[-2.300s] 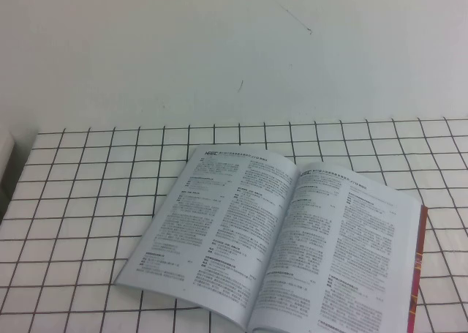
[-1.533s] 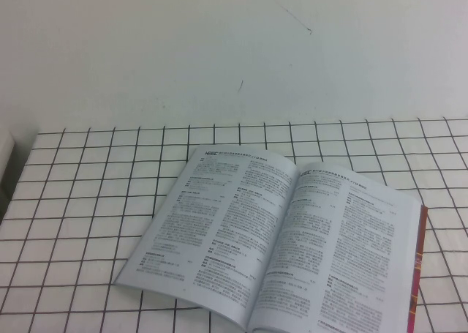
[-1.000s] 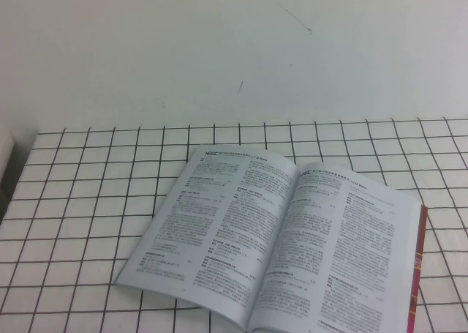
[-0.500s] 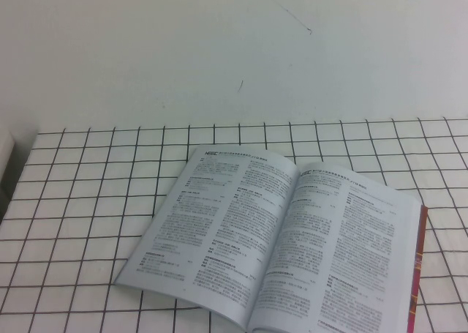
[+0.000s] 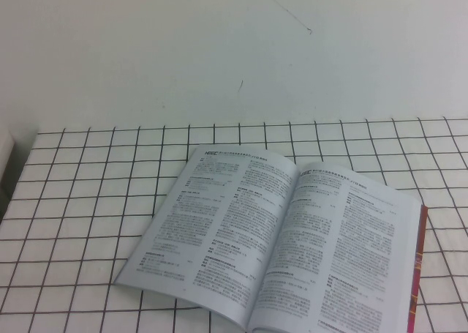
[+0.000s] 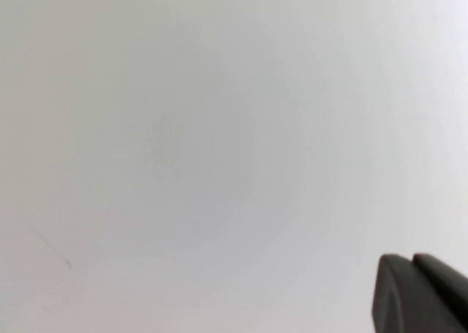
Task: Close book
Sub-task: 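Close the open booklet and leave it lying on the table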
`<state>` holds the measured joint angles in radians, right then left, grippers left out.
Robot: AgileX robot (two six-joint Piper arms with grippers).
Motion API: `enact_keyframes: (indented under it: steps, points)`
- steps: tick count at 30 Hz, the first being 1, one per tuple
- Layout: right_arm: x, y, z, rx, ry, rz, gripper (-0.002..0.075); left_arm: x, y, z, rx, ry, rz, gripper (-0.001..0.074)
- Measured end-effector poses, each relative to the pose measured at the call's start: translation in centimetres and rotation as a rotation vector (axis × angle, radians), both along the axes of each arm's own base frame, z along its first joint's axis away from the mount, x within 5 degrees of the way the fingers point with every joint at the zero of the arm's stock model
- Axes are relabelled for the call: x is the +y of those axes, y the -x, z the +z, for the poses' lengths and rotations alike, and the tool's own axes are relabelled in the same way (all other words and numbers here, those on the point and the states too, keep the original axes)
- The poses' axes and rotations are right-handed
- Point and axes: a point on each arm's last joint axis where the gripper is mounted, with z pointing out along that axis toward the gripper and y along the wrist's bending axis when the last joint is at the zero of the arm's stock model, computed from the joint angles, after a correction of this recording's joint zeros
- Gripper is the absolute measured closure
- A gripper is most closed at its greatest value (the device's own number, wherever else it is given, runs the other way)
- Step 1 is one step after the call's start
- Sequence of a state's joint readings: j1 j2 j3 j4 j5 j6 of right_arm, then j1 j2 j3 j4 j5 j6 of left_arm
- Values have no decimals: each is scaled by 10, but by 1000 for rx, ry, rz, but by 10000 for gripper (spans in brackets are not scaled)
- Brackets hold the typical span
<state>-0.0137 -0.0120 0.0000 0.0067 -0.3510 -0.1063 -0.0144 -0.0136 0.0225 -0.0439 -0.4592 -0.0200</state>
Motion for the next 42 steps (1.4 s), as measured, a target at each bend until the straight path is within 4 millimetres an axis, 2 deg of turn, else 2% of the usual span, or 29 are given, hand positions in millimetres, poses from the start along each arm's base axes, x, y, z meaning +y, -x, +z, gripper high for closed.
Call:
enact_keyframes:
  steps: [4,8,11,18,21,28,35,40,42]
  points:
    - [1,5,22,141,-6,7,729,-1,-4,-2,166,0,-8,738]
    - [1,5,46,241,-16,13,729,-1,0,22,274,6,-19,738]
    - [1,-2,62,328,-30,21,729,-2,-5,38,443,12,-30,738]
    - [7,-40,77,706,-76,91,729,-4,-39,62,751,3,-43,738]
    - [14,-60,78,851,-31,167,729,-7,-58,63,853,50,-79,738]
    - [36,-119,69,1081,85,471,729,-27,-109,50,1151,65,-294,738]
    - [65,-178,34,1234,61,739,729,-54,-163,35,1256,118,-602,738]
    - [115,-204,-5,1336,144,850,729,-78,-193,23,1295,43,-716,738]
    - [132,-212,-13,1349,174,870,729,-87,-200,19,1308,13,-738,738]
